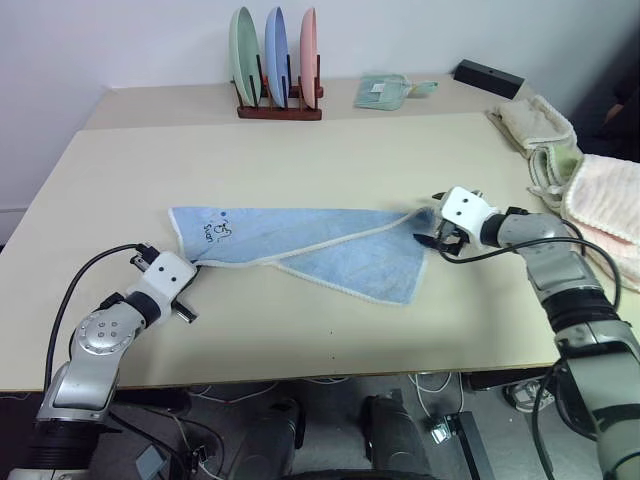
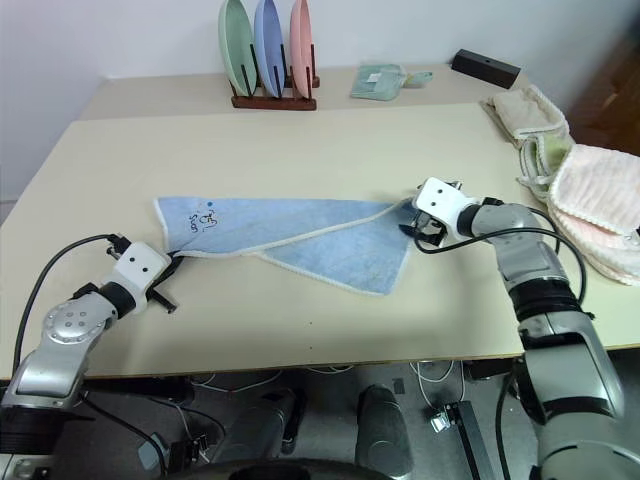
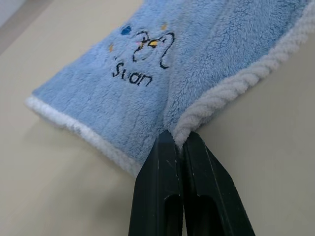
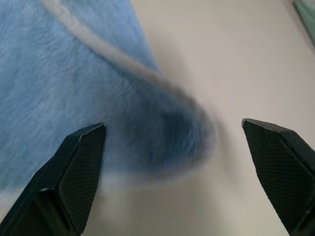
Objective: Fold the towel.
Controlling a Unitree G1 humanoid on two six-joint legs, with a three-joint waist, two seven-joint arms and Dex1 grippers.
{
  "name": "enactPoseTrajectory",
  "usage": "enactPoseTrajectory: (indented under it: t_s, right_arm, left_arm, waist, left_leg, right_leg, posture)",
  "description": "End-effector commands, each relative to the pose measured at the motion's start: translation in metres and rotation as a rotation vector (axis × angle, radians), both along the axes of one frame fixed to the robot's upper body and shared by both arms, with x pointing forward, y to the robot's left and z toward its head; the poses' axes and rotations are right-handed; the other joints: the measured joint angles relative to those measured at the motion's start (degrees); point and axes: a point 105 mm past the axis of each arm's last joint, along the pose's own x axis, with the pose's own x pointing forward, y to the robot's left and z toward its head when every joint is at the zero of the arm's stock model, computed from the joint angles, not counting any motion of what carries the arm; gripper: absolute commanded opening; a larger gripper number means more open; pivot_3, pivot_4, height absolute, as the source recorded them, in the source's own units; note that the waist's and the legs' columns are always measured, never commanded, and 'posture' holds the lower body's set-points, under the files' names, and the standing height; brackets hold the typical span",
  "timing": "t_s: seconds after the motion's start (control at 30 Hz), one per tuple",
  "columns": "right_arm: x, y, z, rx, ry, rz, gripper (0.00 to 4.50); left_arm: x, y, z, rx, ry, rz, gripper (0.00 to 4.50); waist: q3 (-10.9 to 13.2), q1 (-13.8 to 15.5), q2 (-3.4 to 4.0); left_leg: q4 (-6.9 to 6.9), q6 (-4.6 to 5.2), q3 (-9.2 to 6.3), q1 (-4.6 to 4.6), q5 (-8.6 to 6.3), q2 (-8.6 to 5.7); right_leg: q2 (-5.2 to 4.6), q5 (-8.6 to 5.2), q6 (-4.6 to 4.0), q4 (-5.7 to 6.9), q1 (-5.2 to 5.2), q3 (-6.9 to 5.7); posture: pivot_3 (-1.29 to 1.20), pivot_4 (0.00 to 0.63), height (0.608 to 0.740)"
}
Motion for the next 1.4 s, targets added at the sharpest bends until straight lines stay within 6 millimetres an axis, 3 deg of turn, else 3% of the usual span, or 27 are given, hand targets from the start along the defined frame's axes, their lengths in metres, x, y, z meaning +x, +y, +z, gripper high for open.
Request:
enactPoseTrajectory:
  t_s: [0.03, 0.1, 0.3, 0.5, 0.63, 0.73, 0.83, 0.9, 0.97, 1.07, 1.17, 1.23, 1.3, 1.4]
  right_arm:
    - [0.011, -0.004, 0.006, -0.046, -0.047, -0.029, 3.96]
    - [0.014, -0.003, 0.01, -0.035, -0.06, -0.032, 3.2]
    - [0.014, -0.004, 0.014, -0.04, -0.086, -0.014, 0.04]
    - [0.018, -0.004, 0.053, -0.031, -0.215, -0.009, 0.04]
    - [0.031, -0.008, 0.132, -0.048, -0.469, -0.09, 0.04]
    - [0.03, -0.007, 0.189, -0.027, -0.633, -0.132, 0.04]
    - [0.024, -0.004, 0.217, -0.019, -0.705, -0.115, 0.04]
    - [0.016, 0.003, 0.224, 0.01, -0.693, -0.046, 0.04]
    - [0.008, 0.01, 0.216, 0.02, -0.64, 0.039, 0.04]
    - [-0.007, 0.019, 0.183, -0.004, -0.508, 0.156, 0.04]
    - [-0.028, 0.025, 0.138, 0.001, -0.304, 0.246, 0.04]
    - [-0.053, 0.022, 0.104, -0.004, -0.114, 0.301, 0.04]
    - [-0.077, 0.019, 0.084, -0.008, 0.038, 0.333, 0.04]
    - [-0.104, 0.015, 0.071, 0.006, 0.195, 0.356, 0.04]
  left_arm:
    - [0.0, -0.001, 0.01, 0.002, -0.038, -0.005, 0.0]
    - [-0.002, -0.001, 0.008, 0.003, -0.031, -0.004, 0.0]
    - [-0.009, 0.0, 0.002, 0.011, -0.005, -0.009, 0.0]
    - [0.006, 0.007, 0.025, -0.048, -0.08, 0.036, 0.0]
    - [0.056, 0.019, 0.103, -0.105, -0.333, 0.107, 0.0]
    - [0.075, 0.028, 0.161, -0.124, -0.495, 0.139, 0.0]
    - [0.077, 0.038, 0.193, -0.114, -0.57, 0.152, 0.0]
    - [0.07, 0.047, 0.202, -0.104, -0.577, 0.154, 0.0]
    - [0.06, 0.053, 0.198, -0.099, -0.55, 0.14, 0.0]
    - [0.039, 0.053, 0.173, -0.107, -0.455, 0.093, 0.0]
    - [0.015, 0.053, 0.135, -0.105, -0.302, 0.07, 0.0]
    - [-0.011, 0.047, 0.102, -0.105, -0.144, 0.025, 0.0]
    - [-0.034, 0.045, 0.082, -0.114, -0.027, 0.002, 0.0]
    - [-0.058, 0.044, 0.07, -0.161, 0.092, -0.004, 0.0]
  waist:
    - [0.0, 0.02, 0.0]
    - [0.0, 0.12, 0.0]
    - [0.0, 0.03, 0.02]
    - [0.01, 0.07, 0.03]
    - [0.2, 0.28, 0.12]
    - [0.19, -0.01, 0.07]
    - [0.12, -0.49, 0.0]
    - [0.12, -1.37, 0.0]
    - [0.12, -1.98, 0.0]
    - [0.14, -2.73, 0.03]
    - [0.16, -2.89, 0.06]
    - [0.19, -2.66, 0.08]
    - [0.21, -2.22, 0.12]
    - [0.25, -1.22, 0.15]
  left_leg:
    - [0.0, 0.0, 0.01, 0.0, 0.0, 0.01]
    - [0.0, 0.0, -0.01, 0.0, 0.0, 0.02]
    - [-0.03, 0.0, 0.01, 0.01, 0.0, 0.04]
    - [-0.04, -0.02, 0.22, 0.02, -0.01, 0.25]
    - [0.04, -0.24, 0.42, -0.11, 0.12, 0.33]
    - [0.05, -0.32, 0.49, -0.13, 0.17, 0.42]
    - [-0.1, -0.57, 0.67, -0.04, 0.25, 0.47]
    - [-0.31, -0.46, 0.76, 0.07, 0.09, 0.53]
    - [-0.36, -0.36, 0.84, 0.0, 0.01, 0.53]
    - [-0.41, -0.24, 0.95, -0.02, -0.1, 0.55]
    - [-0.42, -0.24, 0.96, -0.09, -0.11, 0.58]
    - [-0.29, -0.22, 0.99, -0.11, -0.12, 0.59]
    - [-0.23, 0.06, 1.01, -0.1, -0.29, 0.61]
    - [-0.03, 0.1, 1.11, -0.03, -0.32, 0.67]
  right_leg:
    - [0.02, 0.0, -0.01, 0.0, 0.0, 0.0]
    - [0.05, 0.01, -0.01, 0.0, 0.0, 0.02]
    - [0.08, 0.02, -0.03, 0.01, -0.05, 0.13]
    - [0.38, 0.1, -0.05, 0.0, -0.17, 0.48]
    - [0.55, 0.39, -0.12, 0.0, -0.35, 0.54]
    - [0.62, 0.48, -0.16, 0.0, -0.39, 0.54]
    - [0.62, 0.46, -0.11, -0.09, -0.41, 0.66]
    - [0.61, 0.42, -0.07, -0.22, -0.43, 0.77]
    - [0.59, 0.41, -0.04, -0.22, -0.5, 0.83]
    - [0.56, 0.41, -0.03, -0.23, -0.6, 0.9]
    - [0.58, 0.41, -0.03, -0.2, -0.72, 0.93]
    - [0.59, 0.4, -0.04, -0.18, -0.76, 0.96]
    - [0.6, 0.4, -0.05, -0.11, -0.77, 1.03]
    - [0.64, 0.4, -0.08, -0.03, -0.68, 1.09]
  posture:
    - [0.0, 0.15, 0.74]
    - [0.0, 0.15, 0.74]
    - [0.0, 0.15, 0.74]
    - [0.0, 0.15, 0.74]
    - [0.0, 0.15, 0.74]
    - [0.0, 0.15, 0.74]
    - [0.0, 0.15, 0.74]
    - [0.0, 0.15, 0.74]
    - [0.0, 0.15, 0.74]
    - [0.0, 0.15, 0.74]
    - [0.0, 0.15, 0.74]
    - [0.0, 0.15, 0.74]
    - [0.0, 0.15, 0.74]
    - [0.0, 0.15, 0.74]
